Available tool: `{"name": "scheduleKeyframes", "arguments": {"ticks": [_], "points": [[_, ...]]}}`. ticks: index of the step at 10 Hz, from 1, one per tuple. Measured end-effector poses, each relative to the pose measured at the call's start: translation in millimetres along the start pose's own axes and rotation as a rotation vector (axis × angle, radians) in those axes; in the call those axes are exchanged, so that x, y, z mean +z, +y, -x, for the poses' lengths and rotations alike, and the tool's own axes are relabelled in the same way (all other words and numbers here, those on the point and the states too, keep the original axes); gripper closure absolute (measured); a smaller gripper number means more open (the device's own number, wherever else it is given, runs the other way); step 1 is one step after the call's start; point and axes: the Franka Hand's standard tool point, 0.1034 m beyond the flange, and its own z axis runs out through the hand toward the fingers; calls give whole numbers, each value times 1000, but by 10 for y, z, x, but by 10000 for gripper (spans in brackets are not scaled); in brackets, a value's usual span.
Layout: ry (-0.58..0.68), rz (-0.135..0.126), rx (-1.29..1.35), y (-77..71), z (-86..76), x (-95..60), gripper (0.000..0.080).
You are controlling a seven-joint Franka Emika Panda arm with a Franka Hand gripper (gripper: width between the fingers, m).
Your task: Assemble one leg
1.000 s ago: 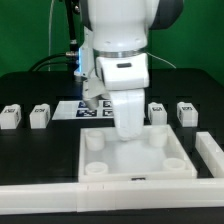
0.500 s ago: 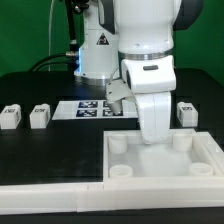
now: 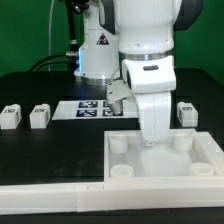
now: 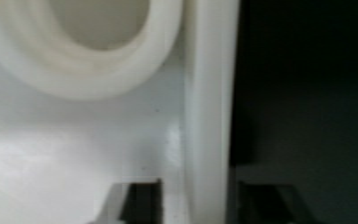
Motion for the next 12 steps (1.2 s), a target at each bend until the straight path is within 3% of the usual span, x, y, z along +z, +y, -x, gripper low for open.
{"name": "scheduleKeyframes", "arguments": {"ticks": [1,2,3,4,9,12], "points": [[0,0,0,0,2,0,417],[0,0,1,0,3,0,417],[0,0,1,0,4,0,225],[0,0,1,0,6,0,173],[0,3,10,5,9,-17,151],[-11,43,201,-103,-152,-364,151]]}}
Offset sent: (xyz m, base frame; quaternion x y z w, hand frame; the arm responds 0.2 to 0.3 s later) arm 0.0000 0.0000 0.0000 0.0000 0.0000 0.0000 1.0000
